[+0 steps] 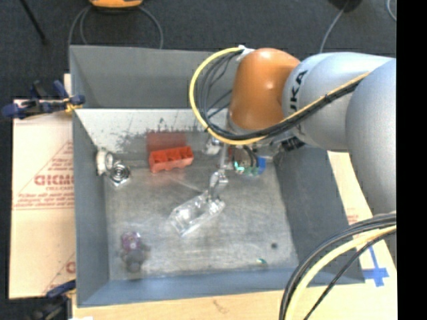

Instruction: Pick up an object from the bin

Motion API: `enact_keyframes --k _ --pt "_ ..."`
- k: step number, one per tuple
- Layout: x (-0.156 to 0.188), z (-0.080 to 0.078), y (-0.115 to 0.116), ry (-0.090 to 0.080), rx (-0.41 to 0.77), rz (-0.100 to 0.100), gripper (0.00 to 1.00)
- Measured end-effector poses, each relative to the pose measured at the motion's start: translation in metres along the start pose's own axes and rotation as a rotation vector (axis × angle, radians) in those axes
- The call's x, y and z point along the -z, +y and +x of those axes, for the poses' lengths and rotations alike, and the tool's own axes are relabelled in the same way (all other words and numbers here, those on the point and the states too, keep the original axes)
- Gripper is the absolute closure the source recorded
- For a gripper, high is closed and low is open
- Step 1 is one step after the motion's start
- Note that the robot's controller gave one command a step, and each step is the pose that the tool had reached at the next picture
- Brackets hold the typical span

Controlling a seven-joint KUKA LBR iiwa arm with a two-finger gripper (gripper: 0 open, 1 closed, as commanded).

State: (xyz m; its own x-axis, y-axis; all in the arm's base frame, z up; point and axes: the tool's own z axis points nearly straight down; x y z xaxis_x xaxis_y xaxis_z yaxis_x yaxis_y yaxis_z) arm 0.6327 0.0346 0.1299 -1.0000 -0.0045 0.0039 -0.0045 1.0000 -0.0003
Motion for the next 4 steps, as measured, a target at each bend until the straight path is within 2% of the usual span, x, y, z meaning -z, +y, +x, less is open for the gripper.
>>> enact_keyframes --k 1,2,3,4 --pt "-0.022 0.013 0.025 -0.011 0.252 -0.001 0.0" --pt "-0.018 0.08 0.116 -0.008 0.736 -0.001 0.0" --pt "-0.016 0.026 0.042 -0.008 0.851 0.005 0.0" --pt "-0.037 0.049 0.049 -0.016 1.074 0.0 0.0"
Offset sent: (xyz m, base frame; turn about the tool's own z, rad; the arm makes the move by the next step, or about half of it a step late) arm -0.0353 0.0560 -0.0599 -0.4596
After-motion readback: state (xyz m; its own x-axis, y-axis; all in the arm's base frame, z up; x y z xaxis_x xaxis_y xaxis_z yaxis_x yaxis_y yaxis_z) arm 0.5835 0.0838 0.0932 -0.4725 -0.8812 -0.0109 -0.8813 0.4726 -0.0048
